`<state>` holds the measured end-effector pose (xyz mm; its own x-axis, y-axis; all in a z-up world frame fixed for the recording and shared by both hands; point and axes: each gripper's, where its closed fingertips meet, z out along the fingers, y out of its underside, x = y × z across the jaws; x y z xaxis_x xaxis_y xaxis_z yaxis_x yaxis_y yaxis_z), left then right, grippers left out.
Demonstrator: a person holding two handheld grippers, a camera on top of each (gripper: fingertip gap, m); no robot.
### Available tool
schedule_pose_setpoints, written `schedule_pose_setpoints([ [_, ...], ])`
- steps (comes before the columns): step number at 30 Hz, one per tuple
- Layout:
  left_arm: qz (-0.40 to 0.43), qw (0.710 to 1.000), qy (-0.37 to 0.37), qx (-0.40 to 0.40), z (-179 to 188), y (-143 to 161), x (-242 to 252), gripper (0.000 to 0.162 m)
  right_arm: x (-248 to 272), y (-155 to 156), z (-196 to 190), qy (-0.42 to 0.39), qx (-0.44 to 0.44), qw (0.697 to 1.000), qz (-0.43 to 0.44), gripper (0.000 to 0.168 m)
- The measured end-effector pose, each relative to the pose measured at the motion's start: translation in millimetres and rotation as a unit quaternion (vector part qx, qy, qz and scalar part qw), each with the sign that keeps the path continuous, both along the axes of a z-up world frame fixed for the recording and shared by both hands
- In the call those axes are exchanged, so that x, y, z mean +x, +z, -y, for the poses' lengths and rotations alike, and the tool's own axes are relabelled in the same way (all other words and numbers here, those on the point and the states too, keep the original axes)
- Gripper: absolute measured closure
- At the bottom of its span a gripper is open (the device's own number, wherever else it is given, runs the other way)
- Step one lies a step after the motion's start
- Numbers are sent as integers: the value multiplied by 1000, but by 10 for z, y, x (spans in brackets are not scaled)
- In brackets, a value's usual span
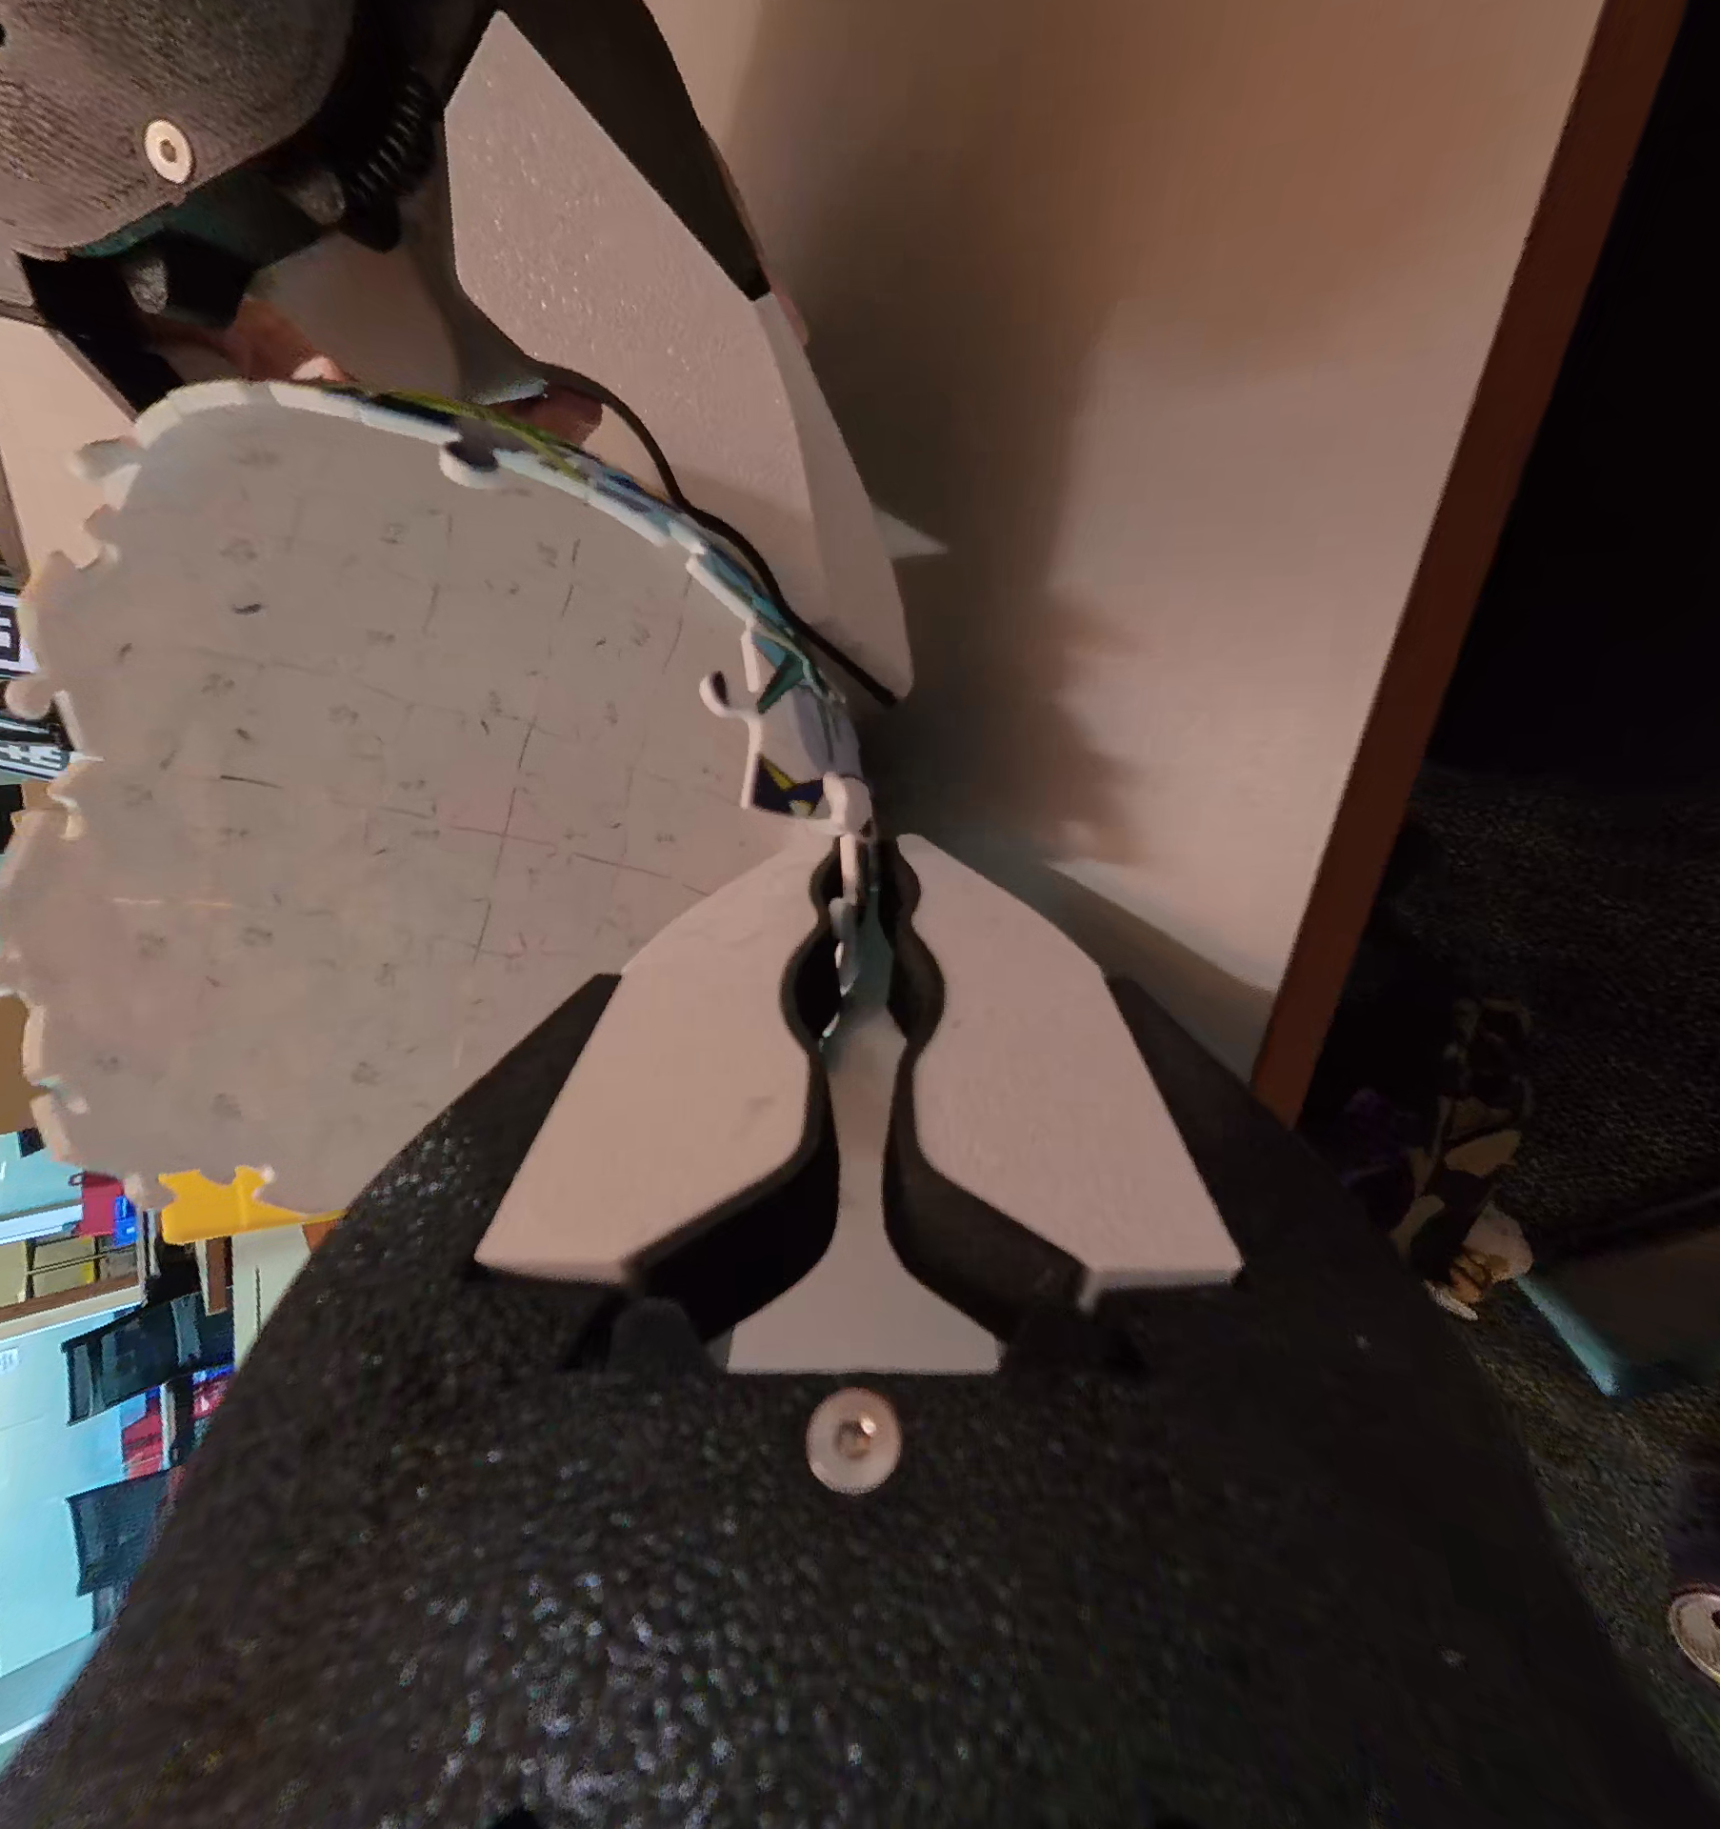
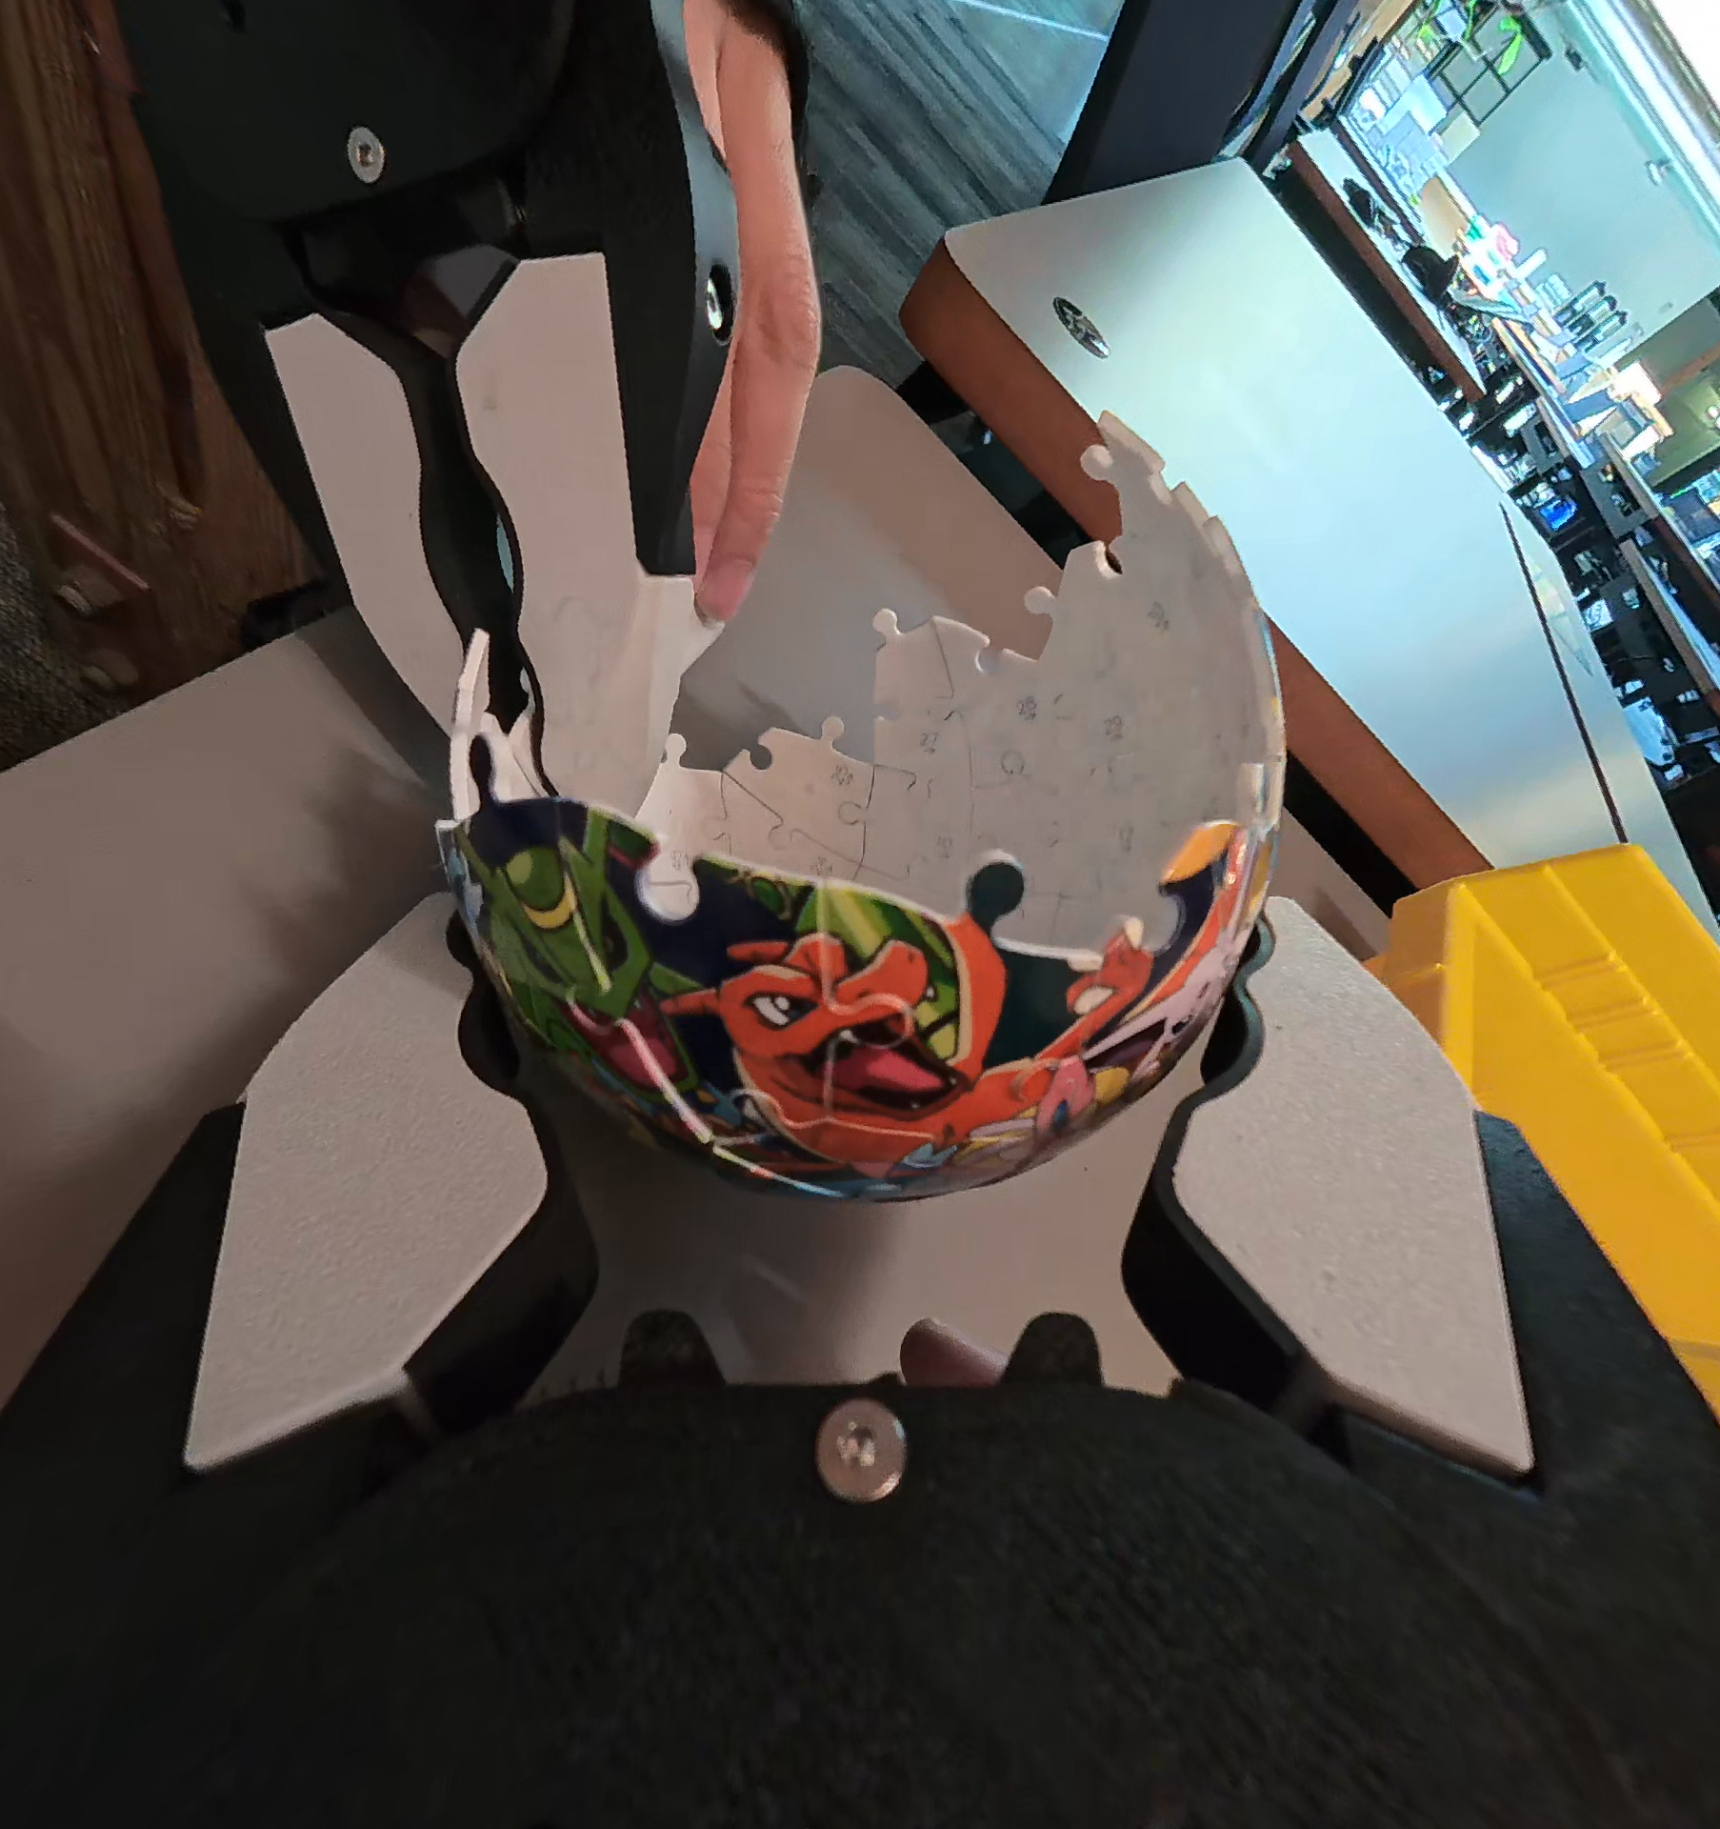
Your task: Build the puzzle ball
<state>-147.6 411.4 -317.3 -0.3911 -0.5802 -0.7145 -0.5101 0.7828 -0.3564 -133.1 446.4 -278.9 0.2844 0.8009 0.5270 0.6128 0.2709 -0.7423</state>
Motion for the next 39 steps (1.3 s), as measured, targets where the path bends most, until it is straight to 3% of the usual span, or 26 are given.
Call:
schedule_pose_setpoints([
  [10,46,999,11,4,-51,35,-3,156,73,-33,-35,-12,-6,1000,-2,32],
  [24,26,998,18,52,-120,28,-28,152,80,-27,-59,-17,-8,1000,-10,32],
  [39,-3,996,4,86,-159,1,-13,160,108,-42,-76,-19,-15,999,-25,32],
])
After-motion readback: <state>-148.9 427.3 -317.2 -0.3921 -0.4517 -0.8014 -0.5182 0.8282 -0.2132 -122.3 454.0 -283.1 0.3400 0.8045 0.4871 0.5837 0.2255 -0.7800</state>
